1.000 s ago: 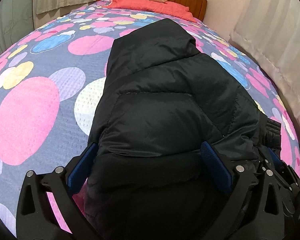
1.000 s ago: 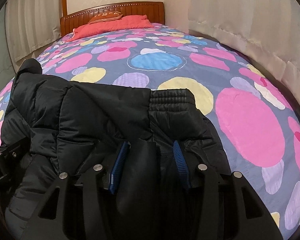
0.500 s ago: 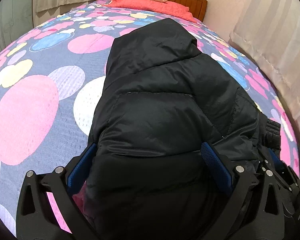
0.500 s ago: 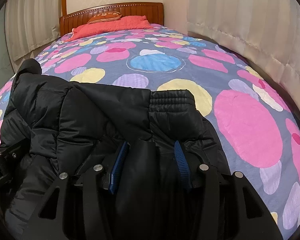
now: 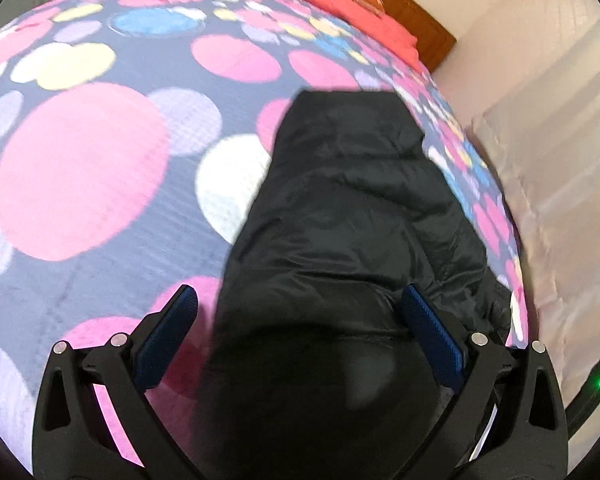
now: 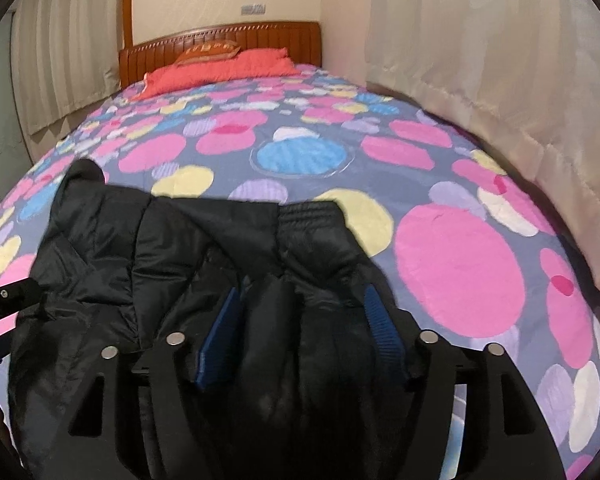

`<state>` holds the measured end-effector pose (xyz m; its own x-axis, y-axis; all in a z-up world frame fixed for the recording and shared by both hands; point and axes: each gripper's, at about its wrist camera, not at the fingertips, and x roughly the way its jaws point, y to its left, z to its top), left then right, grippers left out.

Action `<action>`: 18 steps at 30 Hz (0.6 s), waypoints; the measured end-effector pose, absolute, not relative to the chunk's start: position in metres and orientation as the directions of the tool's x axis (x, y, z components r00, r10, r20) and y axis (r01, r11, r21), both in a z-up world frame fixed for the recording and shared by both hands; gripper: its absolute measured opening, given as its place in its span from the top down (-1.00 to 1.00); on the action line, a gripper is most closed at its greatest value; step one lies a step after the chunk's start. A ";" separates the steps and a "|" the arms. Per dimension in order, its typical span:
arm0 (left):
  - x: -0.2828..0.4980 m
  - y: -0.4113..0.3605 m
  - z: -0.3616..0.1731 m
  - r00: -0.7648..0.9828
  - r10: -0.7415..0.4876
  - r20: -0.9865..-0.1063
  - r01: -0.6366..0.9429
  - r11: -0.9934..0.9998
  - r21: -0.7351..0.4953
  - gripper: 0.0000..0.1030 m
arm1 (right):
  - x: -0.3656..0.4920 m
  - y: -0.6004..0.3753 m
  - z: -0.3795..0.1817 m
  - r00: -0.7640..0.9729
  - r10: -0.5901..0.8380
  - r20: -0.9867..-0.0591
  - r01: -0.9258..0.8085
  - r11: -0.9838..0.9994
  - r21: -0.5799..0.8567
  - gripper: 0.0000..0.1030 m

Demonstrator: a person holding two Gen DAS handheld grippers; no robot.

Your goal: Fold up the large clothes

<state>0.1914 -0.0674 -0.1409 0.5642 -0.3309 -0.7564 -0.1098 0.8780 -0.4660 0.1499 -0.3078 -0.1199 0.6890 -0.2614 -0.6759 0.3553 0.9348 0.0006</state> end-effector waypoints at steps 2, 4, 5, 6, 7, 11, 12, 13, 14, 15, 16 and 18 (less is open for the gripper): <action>0.187 -0.058 -0.135 0.587 -0.314 -0.746 -0.128 0.874 -0.468 -0.96 | 0.145 -0.312 -0.113 0.697 -0.265 -0.667 0.365 0.931 0.011 -0.27; 0.184 -0.045 -0.130 0.608 -0.294 -0.738 -0.166 0.861 -0.480 -0.96 | 0.140 -0.321 -0.106 0.706 -0.254 -0.661 0.376 0.925 0.046 -0.27; 0.182 -0.038 -0.129 0.616 -0.291 -0.732 -0.188 0.848 -0.495 -0.96 | 0.139 -0.325 -0.103 0.710 -0.242 -0.662 0.380 0.923 0.070 -0.28; 0.182 -0.033 -0.129 0.618 -0.294 -0.729 -0.201 0.837 -0.509 -0.96 | 0.139 -0.329 -0.102 0.713 -0.227 -0.664 0.380 0.920 0.093 -0.28; 0.181 -0.027 -0.131 0.618 -0.308 -0.723 -0.217 0.818 -0.533 -0.96 | 0.138 -0.336 -0.101 0.718 -0.197 -0.668 0.379 0.915 0.136 -0.34; 0.178 -0.007 -0.145 0.601 -0.361 -0.713 -0.270 0.748 -0.606 -0.96 | 0.132 -0.368 -0.110 0.730 -0.071 -0.679 0.392 0.858 0.332 -0.46; 0.178 -0.003 -0.149 0.600 -0.364 -0.713 -0.286 0.734 -0.615 -0.96 | 0.131 -0.375 -0.114 0.730 -0.044 -0.682 0.399 0.837 0.374 -0.46; 0.176 0.002 -0.155 0.596 -0.370 -0.712 -0.308 0.714 -0.628 -0.96 | 0.130 -0.383 -0.119 0.730 -0.017 -0.684 0.407 0.813 0.415 -0.47; 0.176 0.006 -0.163 0.584 -0.389 -0.712 -0.327 0.691 -0.645 -0.96 | 0.130 -0.393 -0.128 0.727 0.022 -0.686 0.417 0.780 0.466 -0.47; 0.176 0.008 -0.169 0.570 -0.410 -0.712 -0.334 0.677 -0.656 -0.96 | 0.130 -0.399 -0.135 0.723 0.054 -0.688 0.420 0.757 0.501 -0.47; 0.174 0.011 -0.173 0.559 -0.427 -0.711 -0.335 0.668 -0.664 -0.96 | 0.131 -0.405 -0.144 0.720 0.096 -0.688 0.418 0.731 0.539 -0.47; 0.171 0.010 -0.184 0.543 -0.472 -0.695 -0.333 0.639 -0.694 -0.96 | 0.133 -0.413 -0.161 0.705 0.161 -0.691 0.421 0.689 0.590 -0.47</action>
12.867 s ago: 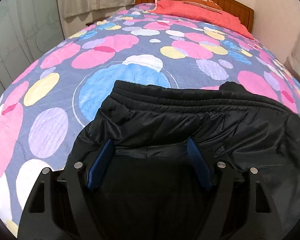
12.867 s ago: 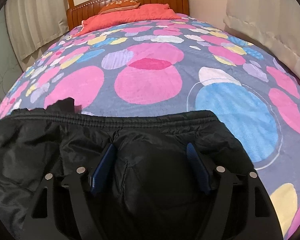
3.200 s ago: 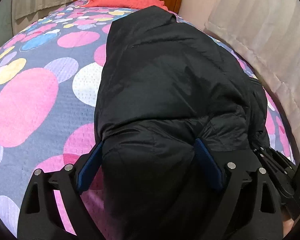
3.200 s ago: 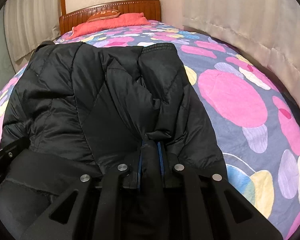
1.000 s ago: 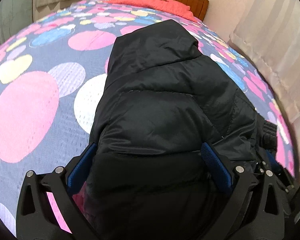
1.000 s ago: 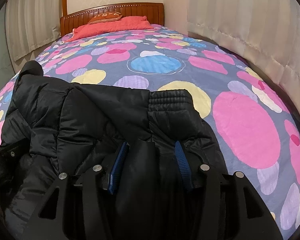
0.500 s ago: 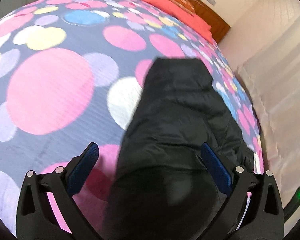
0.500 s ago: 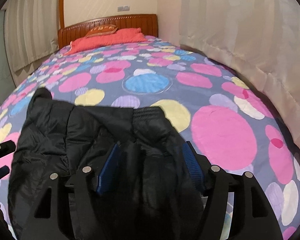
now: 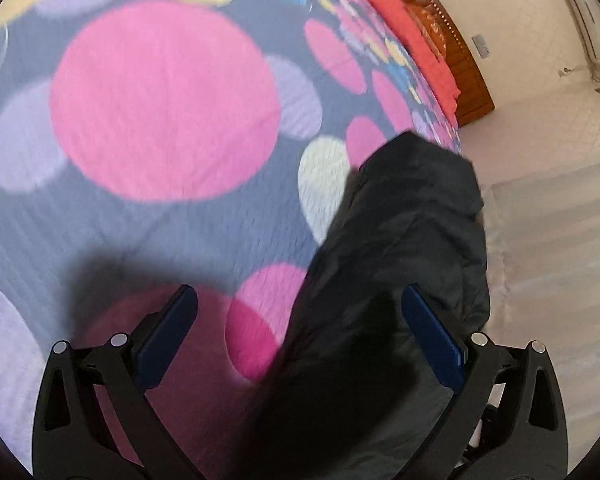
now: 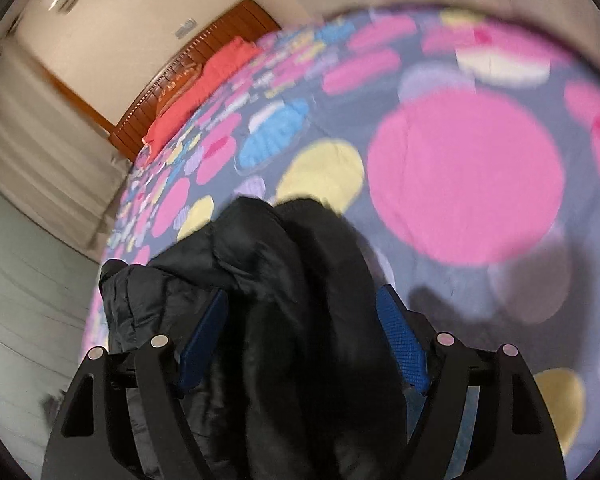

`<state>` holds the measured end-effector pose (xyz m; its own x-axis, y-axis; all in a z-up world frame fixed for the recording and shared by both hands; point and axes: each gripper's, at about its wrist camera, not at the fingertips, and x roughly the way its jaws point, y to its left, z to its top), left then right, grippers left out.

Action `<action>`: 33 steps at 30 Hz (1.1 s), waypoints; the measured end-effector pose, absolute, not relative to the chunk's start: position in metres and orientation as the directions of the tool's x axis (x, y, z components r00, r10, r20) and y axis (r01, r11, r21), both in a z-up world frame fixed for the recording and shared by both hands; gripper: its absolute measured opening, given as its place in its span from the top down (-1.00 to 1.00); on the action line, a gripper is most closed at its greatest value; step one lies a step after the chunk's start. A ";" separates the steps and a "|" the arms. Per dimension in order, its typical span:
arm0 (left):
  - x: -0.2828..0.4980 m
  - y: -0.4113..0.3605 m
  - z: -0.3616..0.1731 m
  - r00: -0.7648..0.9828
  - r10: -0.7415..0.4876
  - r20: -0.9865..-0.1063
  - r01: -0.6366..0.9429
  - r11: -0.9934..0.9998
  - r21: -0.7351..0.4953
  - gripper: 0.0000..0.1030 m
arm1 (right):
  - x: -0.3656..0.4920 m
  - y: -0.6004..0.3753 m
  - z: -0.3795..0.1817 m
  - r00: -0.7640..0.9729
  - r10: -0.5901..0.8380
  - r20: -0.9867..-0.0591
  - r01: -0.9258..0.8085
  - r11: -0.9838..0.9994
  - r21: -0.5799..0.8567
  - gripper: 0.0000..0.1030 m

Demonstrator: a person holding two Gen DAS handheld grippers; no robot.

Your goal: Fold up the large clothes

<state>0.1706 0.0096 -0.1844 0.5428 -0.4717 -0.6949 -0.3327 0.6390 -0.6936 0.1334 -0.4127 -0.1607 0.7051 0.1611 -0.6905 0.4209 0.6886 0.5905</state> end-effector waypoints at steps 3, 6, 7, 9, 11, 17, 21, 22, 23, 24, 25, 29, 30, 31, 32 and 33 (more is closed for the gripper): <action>0.167 0.004 -0.188 0.552 -0.511 -0.659 -0.279 0.632 -0.723 -0.96 | 0.134 -0.420 -0.186 0.681 0.237 -0.693 0.431 0.635 0.641 -0.47; 0.171 -0.006 -0.192 0.529 -0.576 -0.624 -0.216 0.619 -0.755 -0.96 | 0.129 -0.421 -0.197 0.717 0.296 -0.632 0.386 0.586 0.712 -0.56; 0.171 -0.009 -0.193 0.527 -0.583 -0.618 -0.200 0.622 -0.757 -0.96 | 0.130 -0.419 -0.198 0.721 0.329 -0.610 0.359 0.575 0.735 -0.57; 0.174 -0.017 -0.194 0.506 -0.624 -0.595 -0.159 0.611 -0.776 -0.96 | 0.134 -0.414 -0.200 0.718 0.385 -0.580 0.317 0.561 0.765 -0.59; 0.177 -0.024 -0.196 0.479 -0.654 -0.585 -0.136 0.604 -0.785 -0.96 | 0.138 -0.408 -0.202 0.704 0.428 -0.567 0.286 0.559 0.778 -0.60; 0.188 -0.042 -0.198 0.432 -0.701 -0.567 -0.068 0.602 -0.796 -0.94 | 0.145 -0.387 -0.203 0.678 0.411 -0.610 0.267 0.635 0.725 -0.39; 0.188 -0.054 -0.196 0.414 -0.707 -0.573 -0.035 0.617 -0.786 -0.85 | 0.145 -0.379 -0.206 0.673 0.427 -0.605 0.260 0.629 0.733 0.09; 0.189 -0.055 -0.196 0.412 -0.708 -0.574 -0.031 0.619 -0.785 -0.83 | 0.143 -0.380 -0.206 0.676 0.436 -0.594 0.257 0.616 0.745 0.17; 0.190 -0.056 -0.196 0.408 -0.709 -0.575 -0.028 0.620 -0.784 -0.82 | 0.142 -0.378 -0.207 0.680 0.440 -0.586 0.256 0.607 0.752 0.21; 0.190 -0.056 -0.195 0.404 -0.712 -0.574 -0.024 0.619 -0.785 -0.80 | 0.142 -0.377 -0.208 0.682 0.439 -0.584 0.254 0.607 0.753 0.23; 0.190 -0.057 -0.194 0.403 -0.714 -0.572 -0.022 0.617 -0.786 -0.78 | 0.141 -0.375 -0.208 0.686 0.437 -0.582 0.252 0.608 0.753 0.26; 0.188 -0.058 -0.184 0.402 -0.710 -0.578 0.011 0.635 -0.773 -0.75 | 0.136 -0.366 -0.199 0.706 0.433 -0.560 0.223 0.614 0.757 0.34; 0.188 -0.060 -0.181 0.404 -0.709 -0.579 0.018 0.639 -0.769 -0.75 | 0.136 -0.364 -0.196 0.709 0.433 -0.556 0.218 0.615 0.758 0.35; 0.189 -0.061 -0.177 0.406 -0.708 -0.578 0.024 0.641 -0.767 -0.75 | 0.136 -0.361 -0.193 0.713 0.434 -0.551 0.213 0.615 0.760 0.36; 0.190 -0.060 -0.172 0.409 -0.708 -0.576 0.029 0.641 -0.767 -0.75 | 0.137 -0.358 -0.189 0.716 0.436 -0.544 0.206 0.613 0.763 0.36; 0.192 -0.060 -0.168 0.413 -0.707 -0.574 0.032 0.642 -0.766 -0.74 | 0.137 -0.357 -0.187 0.718 0.439 -0.540 0.201 0.613 0.765 0.37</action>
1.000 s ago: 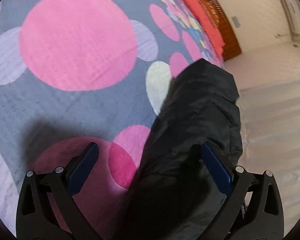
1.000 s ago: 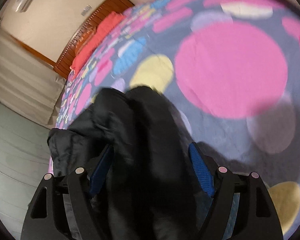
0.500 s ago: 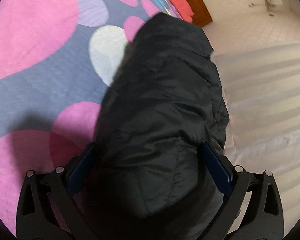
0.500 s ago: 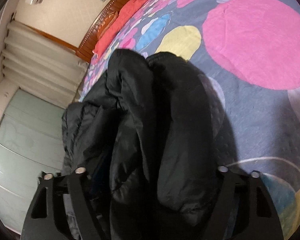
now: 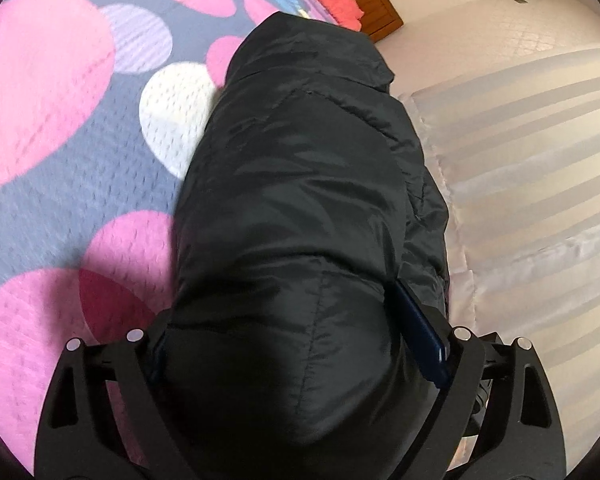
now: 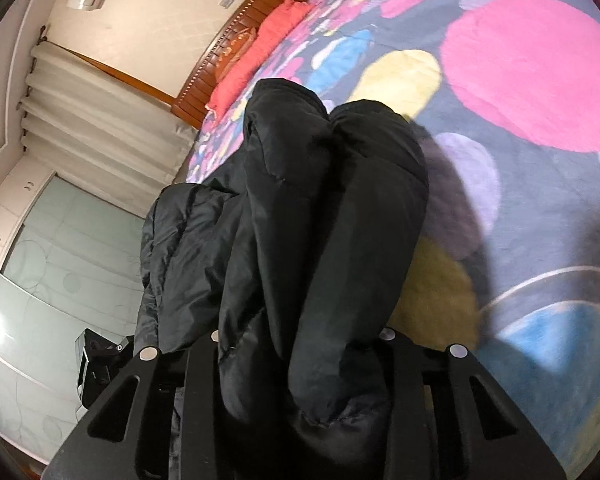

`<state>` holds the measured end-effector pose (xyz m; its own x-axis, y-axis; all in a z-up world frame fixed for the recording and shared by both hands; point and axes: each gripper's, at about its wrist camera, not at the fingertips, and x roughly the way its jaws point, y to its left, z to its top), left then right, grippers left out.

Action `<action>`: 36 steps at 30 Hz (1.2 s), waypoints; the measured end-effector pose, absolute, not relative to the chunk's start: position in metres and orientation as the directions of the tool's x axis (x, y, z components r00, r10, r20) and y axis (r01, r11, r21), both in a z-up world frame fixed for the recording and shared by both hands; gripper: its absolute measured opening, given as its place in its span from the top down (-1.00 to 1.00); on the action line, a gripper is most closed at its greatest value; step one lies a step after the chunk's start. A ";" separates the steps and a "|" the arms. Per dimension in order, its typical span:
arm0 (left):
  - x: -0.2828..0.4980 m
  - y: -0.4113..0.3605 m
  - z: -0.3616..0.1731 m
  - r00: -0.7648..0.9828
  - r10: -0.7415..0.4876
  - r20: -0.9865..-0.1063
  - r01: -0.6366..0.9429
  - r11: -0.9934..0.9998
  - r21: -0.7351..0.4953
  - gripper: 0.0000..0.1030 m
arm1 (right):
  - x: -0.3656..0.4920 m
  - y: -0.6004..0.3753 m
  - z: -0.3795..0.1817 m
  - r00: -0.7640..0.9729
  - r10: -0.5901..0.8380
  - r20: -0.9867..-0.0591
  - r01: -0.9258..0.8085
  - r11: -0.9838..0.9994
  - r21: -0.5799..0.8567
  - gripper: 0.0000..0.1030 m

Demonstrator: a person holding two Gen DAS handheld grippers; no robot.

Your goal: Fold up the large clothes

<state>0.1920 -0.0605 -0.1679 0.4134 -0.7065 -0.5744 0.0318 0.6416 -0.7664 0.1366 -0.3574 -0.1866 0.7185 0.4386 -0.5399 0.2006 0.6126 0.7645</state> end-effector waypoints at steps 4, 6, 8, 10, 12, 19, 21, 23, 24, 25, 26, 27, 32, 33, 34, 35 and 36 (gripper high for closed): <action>0.197 -0.046 -0.155 0.435 -0.695 -0.572 0.044 0.651 -0.758 -0.74 | 0.151 -0.343 -0.183 0.717 0.468 -0.517 0.174 0.598 0.783 0.37; 0.202 -0.034 -0.148 0.450 -0.682 -0.577 0.040 0.660 -0.750 -0.74 | 0.163 -0.331 -0.184 0.710 0.492 -0.503 0.162 0.581 0.797 0.37; 0.207 -0.021 -0.143 0.464 -0.668 -0.582 0.032 0.669 -0.742 -0.74 | 0.179 -0.319 -0.184 0.701 0.515 -0.493 0.149 0.570 0.808 0.37; 0.215 -0.004 -0.138 0.482 -0.649 -0.589 0.022 0.681 -0.732 -0.73 | 0.194 -0.308 -0.184 0.693 0.534 -0.485 0.139 0.561 0.816 0.37; 0.222 0.011 -0.136 0.495 -0.634 -0.594 0.009 0.688 -0.726 -0.73 | 0.211 -0.297 -0.185 0.684 0.554 -0.475 0.128 0.549 0.826 0.37; 0.242 0.051 -0.138 0.519 -0.591 -0.618 -0.024 0.712 -0.701 -0.73 | 0.251 -0.266 -0.198 0.647 0.605 -0.464 0.116 0.523 0.844 0.37; 0.247 0.056 -0.148 0.512 -0.585 -0.629 -0.043 0.714 -0.699 -0.73 | 0.254 -0.263 -0.201 0.642 0.601 -0.476 0.123 0.532 0.838 0.37; 0.251 0.057 -0.154 0.509 -0.581 -0.635 -0.055 0.714 -0.698 -0.73 | 0.255 -0.266 -0.204 0.641 0.598 -0.481 0.137 0.528 0.838 0.37; 0.250 0.058 -0.157 0.510 -0.578 -0.637 -0.055 0.717 -0.695 -0.74 | 0.250 -0.269 -0.206 0.641 0.598 -0.481 0.140 0.525 0.840 0.37; 0.250 0.056 -0.158 0.510 -0.577 -0.638 -0.054 0.719 -0.693 -0.74 | 0.250 -0.269 -0.208 0.640 0.596 -0.485 0.145 0.527 0.838 0.37; 0.250 0.056 -0.160 0.510 -0.577 -0.637 -0.053 0.718 -0.694 -0.74 | 0.250 -0.268 -0.208 0.638 0.590 -0.494 0.151 0.533 0.832 0.33; 0.250 0.058 -0.161 0.510 -0.583 -0.633 -0.053 0.713 -0.699 -0.75 | 0.249 -0.269 -0.209 0.638 0.588 -0.497 0.153 0.536 0.830 0.30; 0.253 0.081 -0.166 0.492 -0.631 -0.600 -0.030 0.677 -0.735 -0.75 | 0.251 -0.264 -0.204 0.632 0.570 -0.525 0.163 0.565 0.809 -0.07; 0.252 0.086 -0.167 0.488 -0.644 -0.590 -0.017 0.669 -0.744 -0.76 | 0.249 -0.265 -0.204 0.629 0.569 -0.530 0.162 0.571 0.805 -0.09; 0.250 0.093 -0.168 0.486 -0.653 -0.580 -0.009 0.660 -0.751 -0.76 | 0.249 -0.266 -0.203 0.625 0.567 -0.537 0.160 0.580 0.799 -0.13; 0.247 0.100 -0.168 0.489 -0.663 -0.567 -0.005 0.648 -0.762 -0.77 | 0.247 -0.268 -0.200 0.623 0.563 -0.544 0.155 0.592 0.791 -0.18; 0.245 0.107 -0.168 0.492 -0.670 -0.557 -0.003 0.638 -0.770 -0.77 | 0.246 -0.270 -0.197 0.622 0.559 -0.549 0.153 0.600 0.785 -0.22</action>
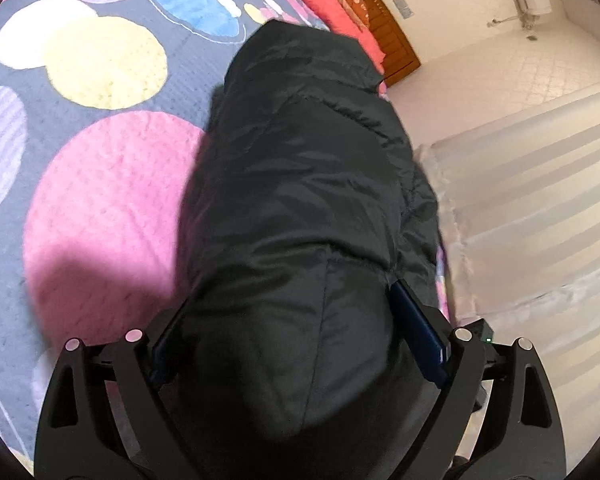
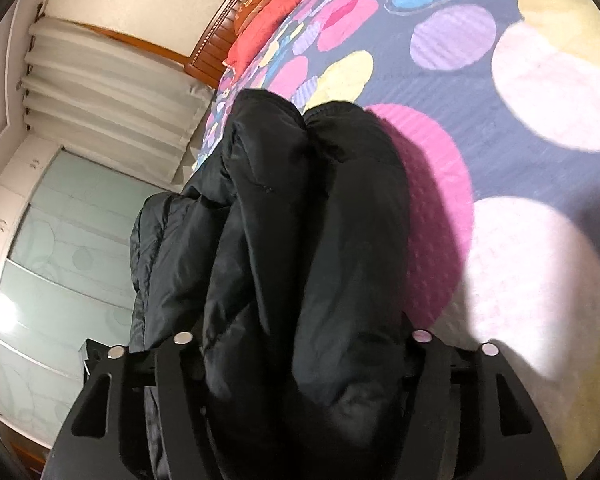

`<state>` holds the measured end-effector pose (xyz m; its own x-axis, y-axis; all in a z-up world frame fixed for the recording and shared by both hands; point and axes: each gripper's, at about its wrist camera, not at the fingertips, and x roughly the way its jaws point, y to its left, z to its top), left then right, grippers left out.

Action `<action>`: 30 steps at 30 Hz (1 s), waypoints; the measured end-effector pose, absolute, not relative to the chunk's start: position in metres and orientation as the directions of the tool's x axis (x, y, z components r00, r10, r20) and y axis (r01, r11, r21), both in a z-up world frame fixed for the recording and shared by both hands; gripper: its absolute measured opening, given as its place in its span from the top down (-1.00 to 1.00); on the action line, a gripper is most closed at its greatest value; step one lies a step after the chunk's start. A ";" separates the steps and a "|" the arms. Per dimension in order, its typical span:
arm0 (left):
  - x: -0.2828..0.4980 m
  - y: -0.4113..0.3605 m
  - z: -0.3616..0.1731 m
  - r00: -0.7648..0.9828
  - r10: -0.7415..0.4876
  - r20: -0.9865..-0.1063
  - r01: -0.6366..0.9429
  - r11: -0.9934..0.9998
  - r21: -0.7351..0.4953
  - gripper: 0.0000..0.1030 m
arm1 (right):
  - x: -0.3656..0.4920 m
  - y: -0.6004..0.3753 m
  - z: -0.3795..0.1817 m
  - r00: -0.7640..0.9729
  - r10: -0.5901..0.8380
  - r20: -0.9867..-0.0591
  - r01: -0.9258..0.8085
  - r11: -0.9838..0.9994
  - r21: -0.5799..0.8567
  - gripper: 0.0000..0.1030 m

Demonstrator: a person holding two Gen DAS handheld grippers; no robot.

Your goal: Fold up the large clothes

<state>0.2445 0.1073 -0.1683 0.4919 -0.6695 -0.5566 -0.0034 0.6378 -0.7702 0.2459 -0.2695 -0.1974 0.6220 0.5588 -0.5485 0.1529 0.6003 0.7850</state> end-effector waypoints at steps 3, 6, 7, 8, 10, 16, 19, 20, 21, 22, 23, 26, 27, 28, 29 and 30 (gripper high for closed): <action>0.241 0.125 -0.167 0.507 -0.683 -0.525 -0.007 0.606 -0.795 -0.77 | 0.242 -0.280 -0.186 0.628 0.547 -0.553 0.149 0.614 0.775 -0.31; 0.249 0.136 -0.165 0.519 -0.678 -0.521 0.013 0.615 -0.788 -0.78 | 0.242 -0.292 -0.176 0.647 0.530 -0.549 0.155 0.613 0.774 -0.33; 0.255 0.134 -0.164 0.520 -0.678 -0.519 0.016 0.616 -0.788 -0.78 | 0.245 -0.295 -0.174 0.654 0.523 -0.546 0.163 0.608 0.777 -0.35; 0.262 0.134 -0.165 0.513 -0.688 -0.513 0.020 0.607 -0.794 -0.78 | 0.248 -0.297 -0.174 0.655 0.521 -0.547 0.170 0.604 0.779 -0.36; 0.273 0.129 -0.167 0.500 -0.688 -0.526 0.013 0.613 -0.790 -0.78 | 0.262 -0.298 -0.178 0.645 0.531 -0.549 0.182 0.592 0.785 -0.37; 0.293 0.107 -0.169 0.476 -0.622 -0.622 -0.025 0.697 -0.716 -0.72 | 0.282 -0.297 -0.196 0.617 0.535 -0.576 0.223 0.583 0.781 0.14; 0.296 0.097 -0.168 0.472 -0.578 -0.666 -0.029 0.744 -0.667 -0.68 | 0.286 -0.295 -0.209 0.606 0.540 -0.584 0.250 0.568 0.784 0.34; 0.297 0.093 -0.169 0.475 -0.559 -0.679 -0.025 0.763 -0.646 -0.68 | 0.286 -0.295 -0.212 0.609 0.539 -0.583 0.254 0.563 0.786 0.35; 0.298 0.091 -0.171 0.475 -0.552 -0.685 -0.024 0.770 -0.638 -0.68 | 0.286 -0.295 -0.213 0.612 0.538 -0.580 0.253 0.561 0.788 0.36; 0.300 0.091 -0.172 0.472 -0.557 -0.683 -0.024 0.766 -0.642 -0.68 | 0.285 -0.294 -0.213 0.615 0.537 -0.578 0.251 0.561 0.789 0.36; 0.300 0.094 -0.172 0.469 -0.572 -0.673 -0.025 0.753 -0.657 -0.68 | 0.285 -0.294 -0.211 0.616 0.539 -0.575 0.249 0.559 0.791 0.35; 0.293 0.101 -0.170 0.474 -0.593 -0.650 -0.008 0.736 -0.677 -0.69 | 0.276 -0.296 -0.205 0.614 0.541 -0.575 0.255 0.553 0.793 0.16; 0.287 0.104 -0.168 0.478 -0.599 -0.643 -0.004 0.730 -0.683 -0.70 | 0.274 -0.296 -0.203 0.613 0.540 -0.576 0.257 0.554 0.792 0.10; 0.281 0.105 -0.167 0.481 -0.604 -0.635 -0.002 0.724 -0.690 -0.71 | 0.268 -0.295 -0.199 0.612 0.541 -0.578 0.255 0.556 0.791 -0.09; 0.272 0.109 -0.165 0.487 -0.611 -0.624 -0.001 0.714 -0.700 -0.72 | 0.261 -0.294 -0.196 0.609 0.542 -0.580 0.253 0.560 0.789 -0.29; 0.263 0.110 -0.164 0.486 -0.618 -0.617 0.001 0.707 -0.707 -0.77 | 0.256 -0.292 -0.194 0.604 0.548 -0.578 0.248 0.560 0.791 -0.31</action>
